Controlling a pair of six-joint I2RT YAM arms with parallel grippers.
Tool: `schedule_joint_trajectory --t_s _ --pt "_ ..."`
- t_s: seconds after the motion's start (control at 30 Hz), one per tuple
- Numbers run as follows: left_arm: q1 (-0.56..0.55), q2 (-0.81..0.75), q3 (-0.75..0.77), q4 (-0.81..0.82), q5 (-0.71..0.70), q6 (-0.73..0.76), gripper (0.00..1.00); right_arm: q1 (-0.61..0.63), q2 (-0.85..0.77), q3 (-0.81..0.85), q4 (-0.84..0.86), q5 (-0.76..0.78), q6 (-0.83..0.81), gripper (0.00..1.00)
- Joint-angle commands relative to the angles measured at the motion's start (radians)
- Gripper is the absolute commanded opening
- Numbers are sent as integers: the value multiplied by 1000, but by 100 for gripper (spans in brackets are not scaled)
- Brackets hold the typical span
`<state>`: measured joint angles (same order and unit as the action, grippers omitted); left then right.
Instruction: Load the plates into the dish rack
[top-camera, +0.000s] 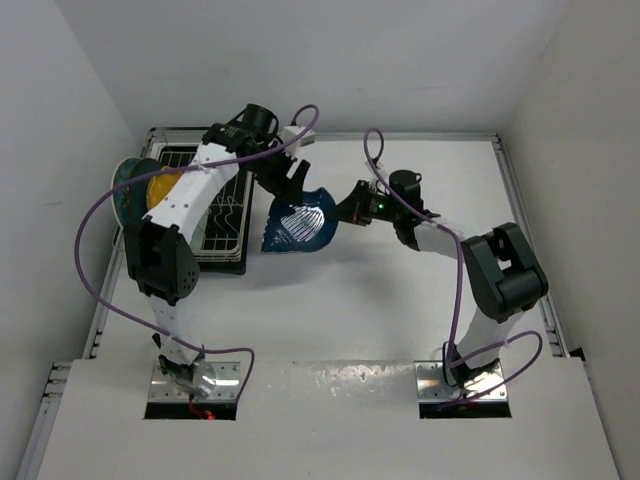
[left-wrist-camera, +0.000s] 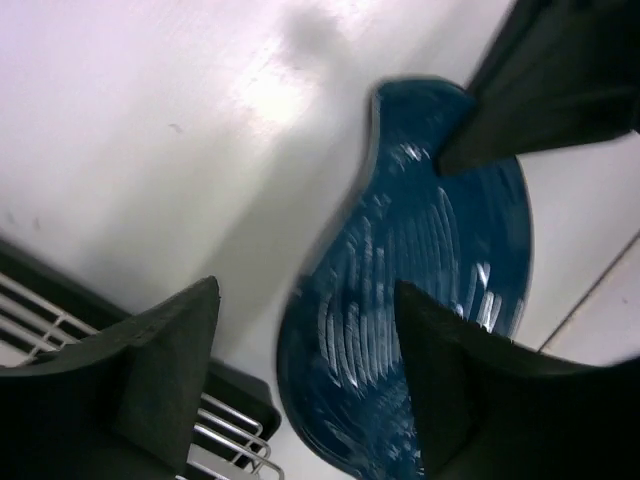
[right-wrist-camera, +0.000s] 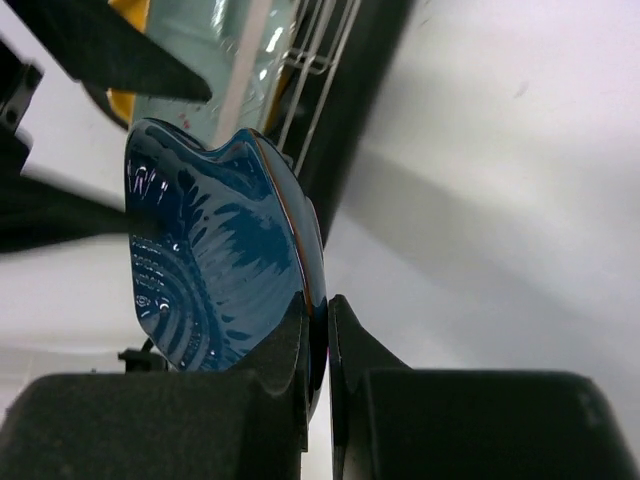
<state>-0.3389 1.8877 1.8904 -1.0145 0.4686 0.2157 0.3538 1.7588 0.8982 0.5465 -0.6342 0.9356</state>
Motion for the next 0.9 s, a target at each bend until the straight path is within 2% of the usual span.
schedule_joint_trajectory --t_s 0.0,0.03,0.07,0.13,0.17,0.23,0.37,0.4,0.47,0.57,0.7,0.83,0.87 --pt "11 -18 52 10 -62 -22 72 13 -64 76 155 -68 40 0" --pt "11 -18 52 10 -73 -22 63 14 -64 77 158 -70 40 0" --pt "20 -27 41 10 -84 -22 43 17 -65 84 158 -71 42 0" --pt "20 -39 19 10 -84 -22 22 16 -64 88 164 -70 42 0" --pt "20 -48 6 10 -94 -22 8 19 -65 88 161 -70 46 0" --pt "29 -65 -5 10 -94 -22 0 19 -62 88 171 -67 51 0" --pt "40 -101 -23 -28 -18 8 2 19 -55 91 196 -68 69 0" --pt "49 -101 -24 -41 2 20 13 20 -53 91 201 -67 72 0" --pt "49 -110 -24 -62 27 45 41 20 -55 93 204 -64 71 0" --pt "49 -128 -45 -72 27 45 44 20 -59 96 202 -65 68 0" --pt "49 -128 -54 -96 28 54 33 19 -68 94 204 -58 62 0" --pt "49 -128 -54 -96 54 63 0 19 -73 91 204 -61 65 0" --pt "49 -128 -54 -96 54 53 0 20 -73 91 204 -61 63 0"
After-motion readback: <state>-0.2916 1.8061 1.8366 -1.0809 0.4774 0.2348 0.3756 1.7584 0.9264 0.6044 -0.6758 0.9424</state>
